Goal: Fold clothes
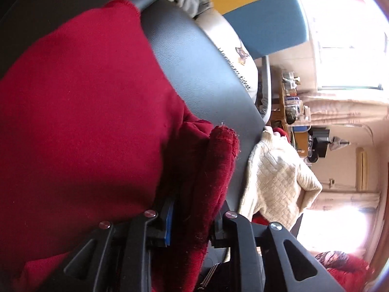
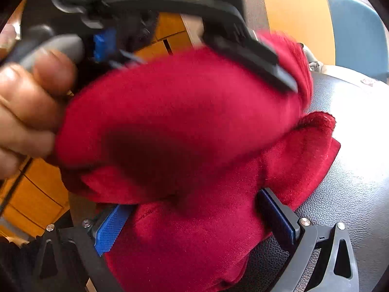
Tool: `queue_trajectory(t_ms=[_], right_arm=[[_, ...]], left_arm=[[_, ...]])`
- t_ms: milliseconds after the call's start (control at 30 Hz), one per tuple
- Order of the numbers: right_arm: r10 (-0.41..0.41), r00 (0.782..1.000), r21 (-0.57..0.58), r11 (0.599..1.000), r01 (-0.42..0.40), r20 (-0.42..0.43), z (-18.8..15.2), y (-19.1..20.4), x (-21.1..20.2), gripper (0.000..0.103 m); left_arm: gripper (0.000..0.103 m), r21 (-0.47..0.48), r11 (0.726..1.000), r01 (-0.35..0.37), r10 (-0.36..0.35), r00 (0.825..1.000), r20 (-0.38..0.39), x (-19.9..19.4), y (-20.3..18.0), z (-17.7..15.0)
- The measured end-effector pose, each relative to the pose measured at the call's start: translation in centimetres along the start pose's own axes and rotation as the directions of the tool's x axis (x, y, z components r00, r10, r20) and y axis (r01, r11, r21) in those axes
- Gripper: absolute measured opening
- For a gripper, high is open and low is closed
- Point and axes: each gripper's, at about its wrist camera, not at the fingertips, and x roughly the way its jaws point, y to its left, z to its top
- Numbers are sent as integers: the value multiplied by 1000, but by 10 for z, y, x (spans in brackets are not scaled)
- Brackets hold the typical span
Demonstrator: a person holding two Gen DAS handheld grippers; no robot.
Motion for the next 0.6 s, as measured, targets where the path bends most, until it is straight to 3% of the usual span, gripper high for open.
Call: queue_trajectory(t_ms=[133, 267, 300, 433, 500, 600], right_arm=[[4, 1000, 4, 1000, -4, 7, 0, 2, -1, 103], [0, 1000, 7, 1000, 0, 13, 1, 4, -3, 103], [-2, 1000, 8, 1000, 2, 18, 1, 5, -6, 103], [-47, 999, -39, 998, 47, -8, -7, 16, -34, 103], [-60, 998, -50, 997, 59, -20, -21, 25, -56, 103], [-67, 997, -52, 997, 65, -26, -37, 39, -89, 103]], left_arm=[[37, 34, 998, 52, -50, 998, -42, -21, -19, -4], [39, 70, 978, 195, -186, 976, -117, -44, -32, -10], [39, 109, 973, 203, -192, 975, -108, -55, -33, -10], [39, 234, 964, 123, -144, 987, 74, -113, -5, 0], [39, 274, 959, 69, -120, 978, 172, -141, 14, 4], [39, 246, 969, -11, -61, 957, 285, -164, 59, 6]])
